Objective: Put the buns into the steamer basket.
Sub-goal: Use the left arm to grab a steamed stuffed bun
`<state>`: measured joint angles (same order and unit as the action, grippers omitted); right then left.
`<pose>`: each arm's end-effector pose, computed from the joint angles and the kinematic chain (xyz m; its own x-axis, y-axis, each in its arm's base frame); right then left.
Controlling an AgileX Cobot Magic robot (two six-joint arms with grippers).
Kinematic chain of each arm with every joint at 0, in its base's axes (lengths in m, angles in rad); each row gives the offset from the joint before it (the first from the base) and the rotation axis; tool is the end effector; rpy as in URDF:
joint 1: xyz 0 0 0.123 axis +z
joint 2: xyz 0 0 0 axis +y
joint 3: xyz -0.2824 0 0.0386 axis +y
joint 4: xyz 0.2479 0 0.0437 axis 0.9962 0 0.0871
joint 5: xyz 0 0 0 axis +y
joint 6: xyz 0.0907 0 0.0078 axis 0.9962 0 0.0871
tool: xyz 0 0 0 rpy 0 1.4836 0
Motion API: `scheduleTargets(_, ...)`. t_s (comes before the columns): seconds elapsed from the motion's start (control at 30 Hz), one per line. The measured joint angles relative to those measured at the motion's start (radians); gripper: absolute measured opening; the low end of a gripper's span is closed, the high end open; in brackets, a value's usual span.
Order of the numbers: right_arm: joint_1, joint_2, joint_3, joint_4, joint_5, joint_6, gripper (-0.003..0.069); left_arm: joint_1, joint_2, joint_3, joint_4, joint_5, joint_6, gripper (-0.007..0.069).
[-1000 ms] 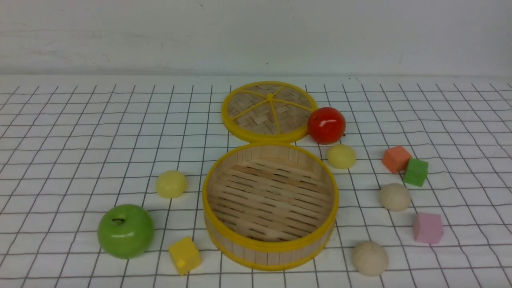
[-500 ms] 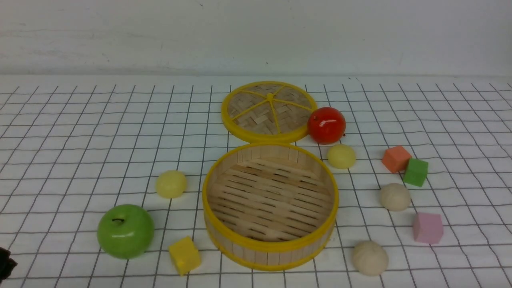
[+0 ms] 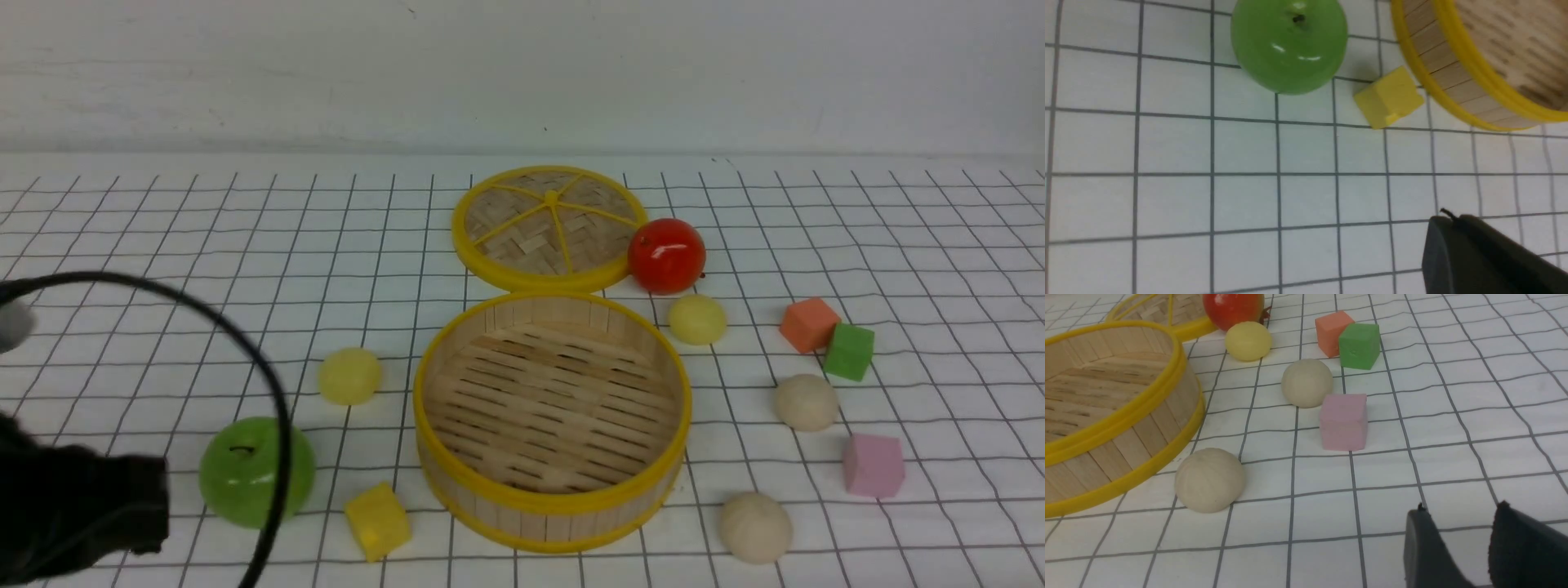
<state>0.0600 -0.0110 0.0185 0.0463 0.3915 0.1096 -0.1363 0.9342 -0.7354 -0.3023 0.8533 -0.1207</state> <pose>0.0518 0.0047 0.1723 -0.3140 0.1332 -0.9400 -0.0294 0.9883 0.1499 0.1626 -0.0429 0.2951 -0.8432 -0.1965 -0.5003 -0.0047 0.9334 -0.3587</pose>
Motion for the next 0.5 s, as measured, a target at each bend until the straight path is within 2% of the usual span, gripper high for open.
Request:
scheduleTargets(0.1,0.000,0.000,0.000,0.000,0.000,0.000,0.0239,-0.002,0.283,-0.138,0.001,0.008,0.056,-0.0013)
scheduleTargets(0.33,0.000,0.000,0.000,0.000,0.000,0.000,0.0239,-0.082,0.562,-0.383,0.045,0.031,0.065,-0.0013)
scheduleTargets(0.5,0.000,0.000,0.000,0.000,0.000,0.000,0.0239,-0.137,0.752,-0.597,0.129,0.058,0.065,-0.0013)
